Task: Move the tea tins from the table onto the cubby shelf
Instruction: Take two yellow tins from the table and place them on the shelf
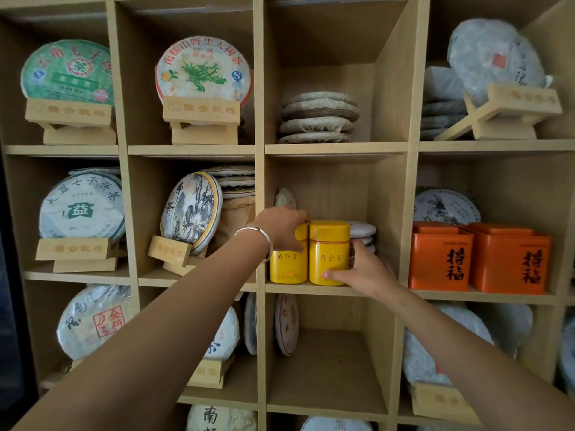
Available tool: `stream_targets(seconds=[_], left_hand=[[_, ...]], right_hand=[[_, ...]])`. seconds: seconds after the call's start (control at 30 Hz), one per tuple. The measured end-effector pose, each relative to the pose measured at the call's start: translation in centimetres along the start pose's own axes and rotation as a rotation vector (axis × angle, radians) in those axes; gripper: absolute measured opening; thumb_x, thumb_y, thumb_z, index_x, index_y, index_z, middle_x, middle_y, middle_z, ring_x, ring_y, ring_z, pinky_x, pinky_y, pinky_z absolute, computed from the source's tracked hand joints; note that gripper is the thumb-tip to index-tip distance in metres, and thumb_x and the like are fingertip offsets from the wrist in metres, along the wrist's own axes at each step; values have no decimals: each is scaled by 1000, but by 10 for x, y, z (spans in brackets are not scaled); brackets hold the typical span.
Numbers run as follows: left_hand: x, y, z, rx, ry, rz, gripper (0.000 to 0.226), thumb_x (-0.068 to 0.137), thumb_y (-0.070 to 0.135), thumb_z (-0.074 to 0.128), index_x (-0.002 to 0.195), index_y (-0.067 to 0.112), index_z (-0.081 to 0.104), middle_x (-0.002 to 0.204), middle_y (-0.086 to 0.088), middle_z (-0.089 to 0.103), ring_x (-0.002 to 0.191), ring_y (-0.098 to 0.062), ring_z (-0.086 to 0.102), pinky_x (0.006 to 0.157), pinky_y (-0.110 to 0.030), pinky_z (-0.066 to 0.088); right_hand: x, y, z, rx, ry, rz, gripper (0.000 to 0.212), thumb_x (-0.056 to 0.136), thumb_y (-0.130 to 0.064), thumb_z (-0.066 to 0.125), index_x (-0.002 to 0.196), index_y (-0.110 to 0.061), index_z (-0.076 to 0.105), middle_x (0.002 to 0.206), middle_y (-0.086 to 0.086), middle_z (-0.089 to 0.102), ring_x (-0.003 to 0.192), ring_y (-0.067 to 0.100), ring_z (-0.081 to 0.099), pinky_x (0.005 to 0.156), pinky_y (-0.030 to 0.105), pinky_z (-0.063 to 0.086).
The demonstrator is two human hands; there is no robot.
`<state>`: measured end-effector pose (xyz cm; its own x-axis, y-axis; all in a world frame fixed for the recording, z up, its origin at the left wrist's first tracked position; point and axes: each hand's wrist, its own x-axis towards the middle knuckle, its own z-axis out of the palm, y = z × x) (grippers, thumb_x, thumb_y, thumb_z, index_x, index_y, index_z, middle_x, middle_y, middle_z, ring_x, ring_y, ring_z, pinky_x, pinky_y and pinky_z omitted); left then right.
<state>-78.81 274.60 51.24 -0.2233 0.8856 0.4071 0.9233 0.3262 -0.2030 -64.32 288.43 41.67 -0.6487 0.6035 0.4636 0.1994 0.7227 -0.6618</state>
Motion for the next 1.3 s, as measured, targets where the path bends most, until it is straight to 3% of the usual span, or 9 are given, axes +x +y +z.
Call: stream_targets(seconds=[0.2, 0.63, 0.77, 0.9, 1.0, 1.07, 1.17, 1.23, 1.3], left_hand=[[2, -2, 0, 4, -3, 4, 72, 77, 46, 73, 139, 26, 43, 128, -9, 55, 114, -29, 55, 92, -43, 50], [3, 0, 1, 6, -8, -26, 74, 77, 47, 72, 138, 19, 41, 128, -15, 52, 118, -34, 50, 94, -45, 49], [3, -2, -1, -70, 27, -19, 70, 80, 46, 68, 136, 15, 42, 127, -16, 51, 117, -33, 49, 94, -43, 47], [-3, 0, -5, -74, 32, -17, 64, 82, 39, 67, 135, 14, 43, 127, -17, 51, 117, -34, 49, 94, -44, 47], [-20, 4, -6, -129, 154, -1, 56, 84, 36, 62, 132, 14, 45, 128, -15, 50, 118, -32, 49, 94, -43, 47], [-45, 8, 7, -170, 317, 49, 53, 83, 35, 60, 130, 15, 47, 130, -12, 50, 118, -30, 50, 94, -40, 47], [-96, 17, 50, -246, 527, 62, 54, 79, 28, 60, 131, 19, 48, 135, -10, 49, 119, -27, 50, 95, -37, 43], [-120, 25, 84, -249, 521, 25, 57, 80, 24, 60, 135, 20, 47, 142, -11, 44, 124, -29, 46, 101, -40, 41], [-134, 34, 113, -206, 379, 11, 64, 83, 26, 56, 144, 24, 38, 154, -11, 30, 137, -30, 33, 112, -42, 29]], right_hand=[[0, 3, 0, 18, 0, 4, 86, 66, -48, 82, 134, -29, 34, 112, -14, 46, 98, 6, 49, 72, 20, 39], [-1, 3, 0, 48, -49, 6, 87, 68, -45, 82, 135, -24, 32, 119, -11, 48, 105, 9, 51, 85, 28, 44], [-4, 4, -3, 62, -55, 47, 89, 66, -48, 82, 135, -22, 32, 118, -10, 49, 100, 7, 53, 71, 18, 44], [-7, 2, -7, 52, -51, 50, 90, 65, -45, 83, 135, -19, 33, 121, -7, 52, 105, 11, 55, 85, 29, 49], [-19, -2, -9, 46, 8, 15, 75, 69, -42, 81, 127, -22, 37, 117, -11, 55, 108, 14, 58, 87, 33, 51], [-36, -1, -7, -60, 128, -89, 69, 74, -42, 77, 128, -23, 38, 119, -12, 52, 114, 16, 54, 88, 27, 47], [-70, 6, 5, -280, 316, -260, 78, 80, -39, 70, 141, -11, 30, 136, 9, 43, 125, 22, 42, 99, 29, 35], [-87, 10, 17, -382, 343, -333, 77, 82, -35, 68, 143, -10, 28, 140, 13, 39, 127, 23, 40, 99, 28, 35], [-97, 10, 28, -463, 295, -348, 78, 84, -34, 66, 147, -11, 25, 148, 14, 30, 135, 27, 33, 105, 35, 36]])
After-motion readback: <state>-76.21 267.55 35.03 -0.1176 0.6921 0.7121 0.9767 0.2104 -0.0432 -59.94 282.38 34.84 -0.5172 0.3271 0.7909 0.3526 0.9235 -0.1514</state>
